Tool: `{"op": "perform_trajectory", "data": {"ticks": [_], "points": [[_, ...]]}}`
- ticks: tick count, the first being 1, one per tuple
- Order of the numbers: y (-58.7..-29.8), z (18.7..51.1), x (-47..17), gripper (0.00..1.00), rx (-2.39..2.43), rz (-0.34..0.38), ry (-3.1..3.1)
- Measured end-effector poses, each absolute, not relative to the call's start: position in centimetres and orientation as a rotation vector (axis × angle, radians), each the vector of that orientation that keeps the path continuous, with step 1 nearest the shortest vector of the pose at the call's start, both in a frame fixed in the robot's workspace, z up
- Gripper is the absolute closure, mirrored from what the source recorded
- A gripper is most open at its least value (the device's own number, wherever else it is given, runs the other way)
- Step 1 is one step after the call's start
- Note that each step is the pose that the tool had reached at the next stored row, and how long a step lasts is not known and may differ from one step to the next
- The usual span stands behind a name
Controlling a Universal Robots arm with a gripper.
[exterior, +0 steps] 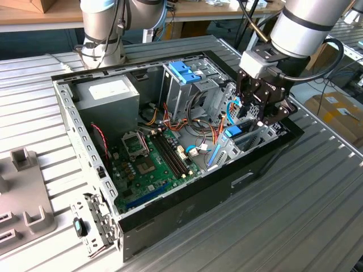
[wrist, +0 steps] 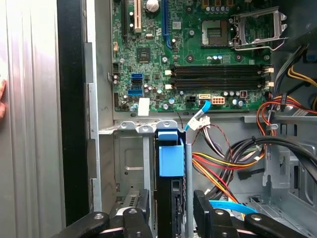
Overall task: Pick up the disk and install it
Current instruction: 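Insert the disk into the insertion slot, then insert the first disk wire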
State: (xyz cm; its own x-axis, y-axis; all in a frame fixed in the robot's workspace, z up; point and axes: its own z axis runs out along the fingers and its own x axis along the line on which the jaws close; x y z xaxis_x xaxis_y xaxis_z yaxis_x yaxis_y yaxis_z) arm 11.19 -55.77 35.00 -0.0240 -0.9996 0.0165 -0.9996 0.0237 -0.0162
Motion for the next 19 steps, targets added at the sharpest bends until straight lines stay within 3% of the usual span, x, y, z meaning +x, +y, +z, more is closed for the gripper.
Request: {"op": "perform_trajectory", "data": {"ticks": [19], "points": [[-55.78,35.08,11.19,0.52,2.194,0.037,-2.247]]}}
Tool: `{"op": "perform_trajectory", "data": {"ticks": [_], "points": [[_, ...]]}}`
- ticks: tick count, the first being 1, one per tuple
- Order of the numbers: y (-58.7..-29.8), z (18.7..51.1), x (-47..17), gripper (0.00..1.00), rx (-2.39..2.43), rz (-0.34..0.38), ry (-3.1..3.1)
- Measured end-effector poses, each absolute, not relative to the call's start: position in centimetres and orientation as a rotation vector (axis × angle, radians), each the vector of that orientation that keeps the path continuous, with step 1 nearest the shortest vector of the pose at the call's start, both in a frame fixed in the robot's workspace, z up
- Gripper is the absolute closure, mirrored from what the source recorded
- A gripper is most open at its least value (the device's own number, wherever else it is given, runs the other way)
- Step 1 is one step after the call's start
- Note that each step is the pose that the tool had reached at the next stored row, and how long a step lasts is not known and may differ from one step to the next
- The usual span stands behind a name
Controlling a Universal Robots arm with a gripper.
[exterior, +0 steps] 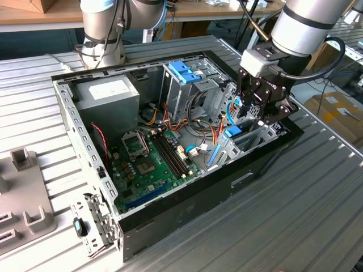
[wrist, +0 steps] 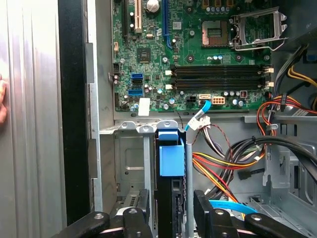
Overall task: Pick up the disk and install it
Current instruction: 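Insert the first disk wire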
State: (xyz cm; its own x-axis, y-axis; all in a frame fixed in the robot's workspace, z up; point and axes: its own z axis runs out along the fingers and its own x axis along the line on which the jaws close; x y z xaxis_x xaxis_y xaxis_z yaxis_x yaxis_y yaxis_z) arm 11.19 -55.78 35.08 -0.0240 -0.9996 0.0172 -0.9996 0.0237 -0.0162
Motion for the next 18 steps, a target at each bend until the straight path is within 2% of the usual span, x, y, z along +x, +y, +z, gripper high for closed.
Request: {"op": "perform_trajectory", "data": {"ticks": [18], "points": [[-55.61,35.75,11.19,0.52,2.194,0.037,-2.247]]}}
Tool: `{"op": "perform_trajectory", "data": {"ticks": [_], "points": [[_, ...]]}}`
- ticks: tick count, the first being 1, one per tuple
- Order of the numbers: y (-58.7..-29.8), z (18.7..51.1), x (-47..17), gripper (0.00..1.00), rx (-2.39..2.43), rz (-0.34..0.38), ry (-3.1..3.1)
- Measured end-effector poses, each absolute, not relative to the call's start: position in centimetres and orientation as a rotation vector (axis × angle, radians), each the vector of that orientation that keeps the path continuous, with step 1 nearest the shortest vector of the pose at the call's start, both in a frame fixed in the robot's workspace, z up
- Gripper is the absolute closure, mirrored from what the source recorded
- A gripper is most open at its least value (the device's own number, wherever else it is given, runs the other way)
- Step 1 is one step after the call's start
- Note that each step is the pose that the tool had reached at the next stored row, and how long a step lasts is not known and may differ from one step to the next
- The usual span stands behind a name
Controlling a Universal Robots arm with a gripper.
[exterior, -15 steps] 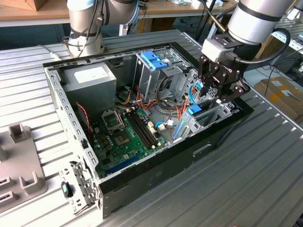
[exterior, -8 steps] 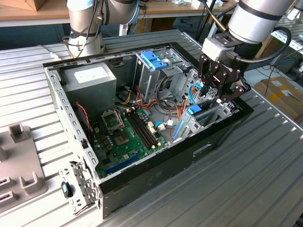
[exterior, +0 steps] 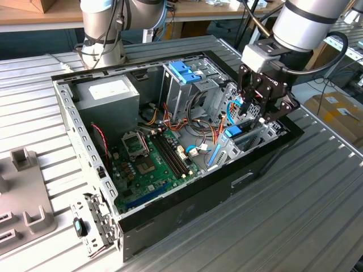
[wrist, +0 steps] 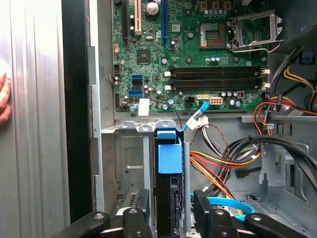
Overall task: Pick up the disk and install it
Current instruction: 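Insert the first disk wire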
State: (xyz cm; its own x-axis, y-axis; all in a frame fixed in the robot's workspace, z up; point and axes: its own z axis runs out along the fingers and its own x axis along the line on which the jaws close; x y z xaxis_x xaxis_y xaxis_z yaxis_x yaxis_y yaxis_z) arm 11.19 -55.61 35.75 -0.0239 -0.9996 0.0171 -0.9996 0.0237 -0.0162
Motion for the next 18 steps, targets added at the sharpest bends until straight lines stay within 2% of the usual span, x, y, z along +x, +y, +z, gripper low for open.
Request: {"op": "perform_trajectory", "data": {"ticks": [12,18], "points": [[-55.3,35.8,11.2,0.52,2.194,0.037,-2.247],[-55.3,36.9,11.3,0.52,2.194,0.037,-2.247]]}}
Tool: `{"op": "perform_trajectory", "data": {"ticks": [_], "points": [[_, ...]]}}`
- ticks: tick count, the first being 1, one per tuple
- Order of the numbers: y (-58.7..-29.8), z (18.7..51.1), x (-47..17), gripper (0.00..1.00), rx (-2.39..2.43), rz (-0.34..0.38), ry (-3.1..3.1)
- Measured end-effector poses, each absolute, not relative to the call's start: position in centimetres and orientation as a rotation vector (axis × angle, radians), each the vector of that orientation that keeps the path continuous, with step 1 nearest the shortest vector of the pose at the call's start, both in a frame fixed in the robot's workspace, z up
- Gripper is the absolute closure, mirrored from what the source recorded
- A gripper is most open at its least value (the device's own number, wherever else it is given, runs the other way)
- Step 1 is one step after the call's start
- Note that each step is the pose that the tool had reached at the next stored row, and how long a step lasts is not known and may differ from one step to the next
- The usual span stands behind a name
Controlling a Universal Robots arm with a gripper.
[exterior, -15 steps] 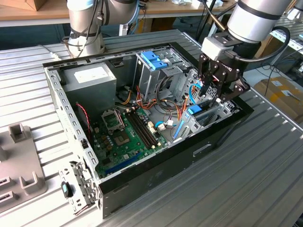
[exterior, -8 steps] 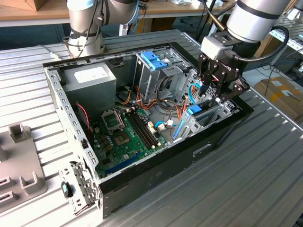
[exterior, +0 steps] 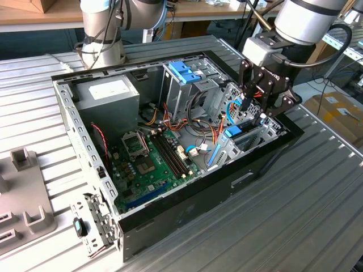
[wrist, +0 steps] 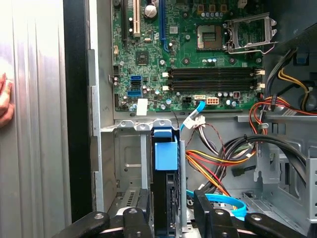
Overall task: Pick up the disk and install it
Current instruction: 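Insert the first disk wire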
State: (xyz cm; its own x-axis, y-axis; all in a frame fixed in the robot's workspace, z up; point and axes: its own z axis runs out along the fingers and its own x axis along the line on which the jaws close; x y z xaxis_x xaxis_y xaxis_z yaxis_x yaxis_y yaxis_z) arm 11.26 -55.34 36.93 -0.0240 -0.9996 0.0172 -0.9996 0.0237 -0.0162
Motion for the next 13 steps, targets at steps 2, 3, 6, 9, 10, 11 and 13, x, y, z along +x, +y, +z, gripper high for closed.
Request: {"op": "perform_trajectory", "data": {"ticks": [2,3,6,9,10,11,13], "points": [[-55.32,37.11,11.27,0.52,2.194,0.037,-2.247],[-55.29,37.13,11.27,0.52,2.194,0.037,-2.247],[-55.23,37.35,11.29,0.52,2.194,0.037,-2.247],[-55.21,37.48,11.29,0.52,2.194,0.037,-2.247],[-55.17,37.49,11.31,0.52,2.194,0.037,-2.247],[-55.07,37.50,11.37,0.52,2.194,0.037,-2.247],[-54.83,37.49,11.48,0.52,2.194,0.037,-2.247]]}}
